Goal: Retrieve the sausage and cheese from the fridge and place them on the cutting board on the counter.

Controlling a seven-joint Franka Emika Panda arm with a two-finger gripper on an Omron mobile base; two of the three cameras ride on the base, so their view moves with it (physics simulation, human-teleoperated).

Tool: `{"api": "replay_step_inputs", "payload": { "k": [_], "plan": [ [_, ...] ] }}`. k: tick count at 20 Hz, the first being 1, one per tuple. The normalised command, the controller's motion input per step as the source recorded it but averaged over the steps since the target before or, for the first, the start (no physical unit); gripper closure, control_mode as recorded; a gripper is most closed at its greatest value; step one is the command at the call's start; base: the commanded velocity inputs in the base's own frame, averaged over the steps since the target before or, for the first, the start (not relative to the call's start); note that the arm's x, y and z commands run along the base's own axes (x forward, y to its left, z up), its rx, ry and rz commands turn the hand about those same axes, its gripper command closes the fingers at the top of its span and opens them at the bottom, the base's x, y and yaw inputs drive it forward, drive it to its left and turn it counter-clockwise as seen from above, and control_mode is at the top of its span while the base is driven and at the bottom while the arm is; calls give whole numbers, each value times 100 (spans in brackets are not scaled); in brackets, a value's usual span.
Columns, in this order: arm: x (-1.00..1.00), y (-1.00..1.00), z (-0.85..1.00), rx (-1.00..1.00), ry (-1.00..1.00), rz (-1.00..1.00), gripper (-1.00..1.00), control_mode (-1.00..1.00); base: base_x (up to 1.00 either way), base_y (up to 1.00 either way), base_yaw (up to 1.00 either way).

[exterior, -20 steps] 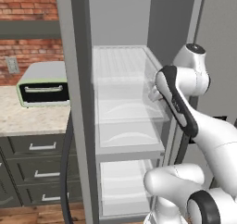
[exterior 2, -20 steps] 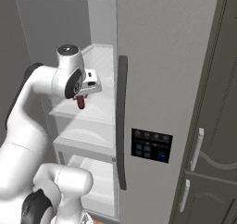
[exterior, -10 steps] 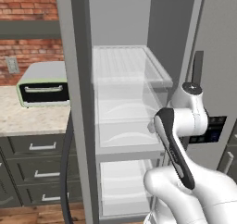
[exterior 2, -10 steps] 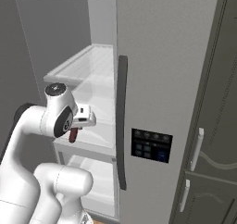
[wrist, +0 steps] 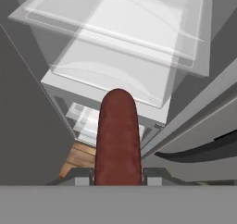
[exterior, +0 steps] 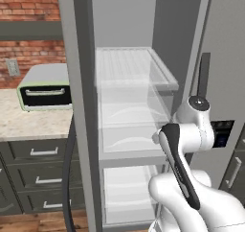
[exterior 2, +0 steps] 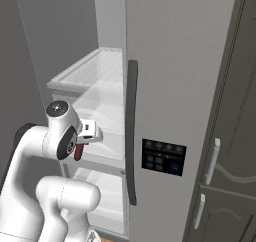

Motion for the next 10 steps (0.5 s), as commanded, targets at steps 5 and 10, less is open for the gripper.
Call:
{"api": "replay_step_inputs", "payload": {
  "k": [5,10],
  "plan": [
    [0,0,0,0,0,0,100,100,0,0,0],
    [0,0,0,0,0,0,100,100,-38,-10,0]
  ]
}}
